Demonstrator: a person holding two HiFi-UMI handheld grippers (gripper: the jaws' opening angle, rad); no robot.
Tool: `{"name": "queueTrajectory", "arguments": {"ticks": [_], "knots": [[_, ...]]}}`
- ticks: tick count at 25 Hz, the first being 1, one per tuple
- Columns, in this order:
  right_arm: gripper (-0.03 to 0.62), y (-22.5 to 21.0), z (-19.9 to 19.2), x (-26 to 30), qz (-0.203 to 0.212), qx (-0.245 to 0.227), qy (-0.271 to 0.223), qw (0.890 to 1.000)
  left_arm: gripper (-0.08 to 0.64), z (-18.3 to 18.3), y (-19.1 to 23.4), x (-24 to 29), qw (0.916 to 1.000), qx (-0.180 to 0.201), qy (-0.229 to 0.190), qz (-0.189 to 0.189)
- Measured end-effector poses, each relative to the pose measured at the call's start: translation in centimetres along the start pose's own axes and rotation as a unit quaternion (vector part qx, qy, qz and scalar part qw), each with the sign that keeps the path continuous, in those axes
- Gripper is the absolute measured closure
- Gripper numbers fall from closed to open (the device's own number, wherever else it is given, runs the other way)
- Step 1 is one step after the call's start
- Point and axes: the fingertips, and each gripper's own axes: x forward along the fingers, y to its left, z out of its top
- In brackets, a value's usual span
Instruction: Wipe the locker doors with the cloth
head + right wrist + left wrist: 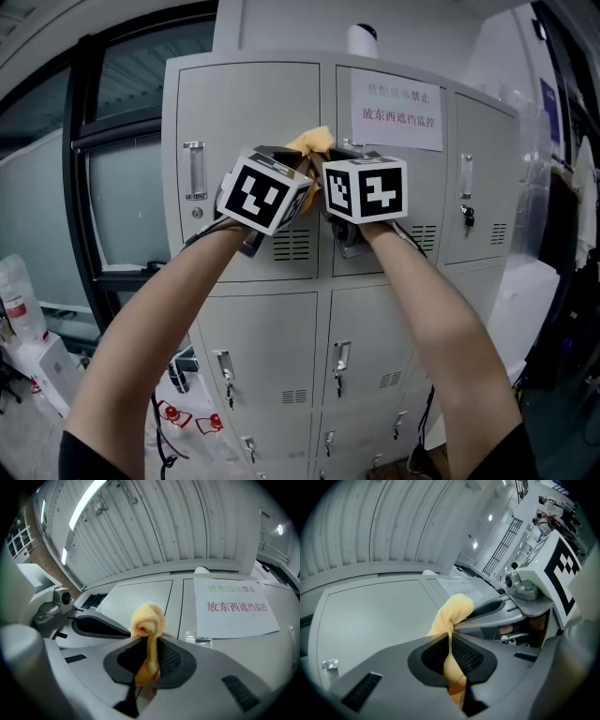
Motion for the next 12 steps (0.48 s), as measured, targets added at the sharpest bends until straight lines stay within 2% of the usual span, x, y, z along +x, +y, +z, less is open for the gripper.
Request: {"name": "queueTrajectory", "arguments": {"ticks": [12], "knots": [[0.522, -1.07, -0.10, -0.41, 0.002, 0.004, 0.000, 1.000, 0.525, 0.54, -0.80, 0.62, 1.0000, -0.002, -0.005, -0.004]]}}
